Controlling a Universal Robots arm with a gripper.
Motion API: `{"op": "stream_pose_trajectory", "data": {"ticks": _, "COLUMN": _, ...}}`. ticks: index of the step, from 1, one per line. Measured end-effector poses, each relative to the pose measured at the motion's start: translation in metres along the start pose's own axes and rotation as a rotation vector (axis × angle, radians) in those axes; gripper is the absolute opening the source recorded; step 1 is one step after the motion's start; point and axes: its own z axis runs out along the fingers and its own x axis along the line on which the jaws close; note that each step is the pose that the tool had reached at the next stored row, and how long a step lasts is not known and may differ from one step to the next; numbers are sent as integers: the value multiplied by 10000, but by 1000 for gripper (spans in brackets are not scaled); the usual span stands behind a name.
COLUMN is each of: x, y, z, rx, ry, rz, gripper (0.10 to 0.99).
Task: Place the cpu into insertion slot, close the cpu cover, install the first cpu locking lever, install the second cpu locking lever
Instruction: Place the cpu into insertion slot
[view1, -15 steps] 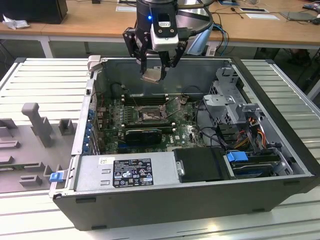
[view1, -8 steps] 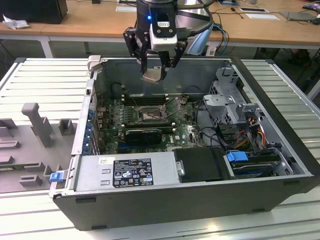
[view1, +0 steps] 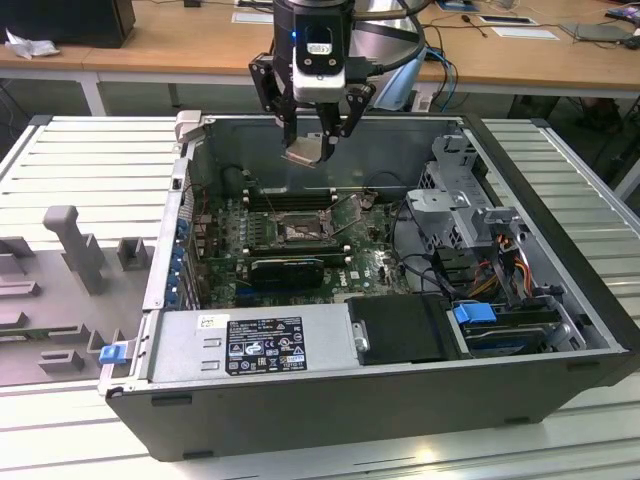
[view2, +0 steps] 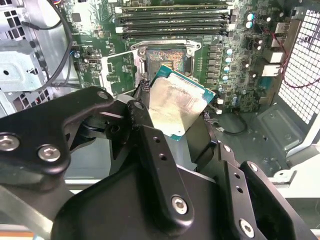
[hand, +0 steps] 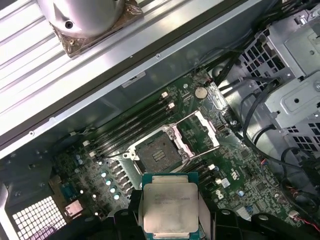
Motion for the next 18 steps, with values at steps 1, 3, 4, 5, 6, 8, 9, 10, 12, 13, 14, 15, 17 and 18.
{"op": "stream_pose_trajectory", "data": {"ticks": 1, "x": 0, "y": 0, "z": 0, "rx": -1, "ry": -3, "rz": 36, "gripper": 533}}
{"op": "stream_pose_trajectory", "data": {"ticks": 3, "x": 0, "y": 0, "z": 0, "rx": -2, "ry": -9, "rz": 95, "gripper": 533}}
{"op": "stream_pose_trajectory", "data": {"ticks": 4, "x": 0, "y": 0, "z": 1, "rx": -3, "ry": -11, "rz": 118, "gripper": 533}}
{"op": "stream_pose_trajectory", "data": {"ticks": 5, "x": 0, "y": 0, "z": 1, "rx": -3, "ry": -15, "rz": 160, "gripper": 533}}
{"op": "stream_pose_trajectory", "data": {"ticks": 6, "x": 0, "y": 0, "z": 1, "rx": -4, "ry": -19, "rz": 206, "gripper": 533}}
{"op": "stream_pose_trajectory", "data": {"ticks": 8, "x": 0, "y": 0, "z": 1, "rx": -6, "ry": -23, "rz": 253, "gripper": 533}}
{"op": "stream_pose_trajectory", "data": {"ticks": 9, "x": 0, "y": 0, "z": 1, "rx": -6, "ry": -25, "rz": 277, "gripper": 533}}
{"op": "stream_pose_trajectory", "data": {"ticks": 10, "x": 0, "y": 0, "z": 1, "rx": -6, "ry": -27, "rz": 302, "gripper": 533}}
{"op": "stream_pose_trajectory", "data": {"ticks": 12, "x": 0, "y": 0, "z": 1, "rx": -8, "ry": -34, "rz": 383, "gripper": 533}}
{"op": "stream_pose_trajectory", "data": {"ticks": 13, "x": 0, "y": 0, "z": 2, "rx": -9, "ry": -38, "rz": 422, "gripper": 533}}
{"op": "stream_pose_trajectory", "data": {"ticks": 14, "x": 0, "y": 0, "z": 2, "rx": -9, "ry": -40, "rz": 446, "gripper": 533}}
{"op": "stream_pose_trajectory", "data": {"ticks": 15, "x": 0, "y": 0, "z": 2, "rx": -10, "ry": -42, "rz": 470, "gripper": 533}}
{"op": "stream_pose_trajectory", "data": {"ticks": 17, "x": 0, "y": 0, "z": 2, "rx": -11, "ry": -46, "rz": 522, "gripper": 533}}
{"op": "stream_pose_trajectory", "data": {"ticks": 18, "x": 0, "y": 0, "z": 2, "rx": -11, "ry": -49, "rz": 546, "gripper": 533}}
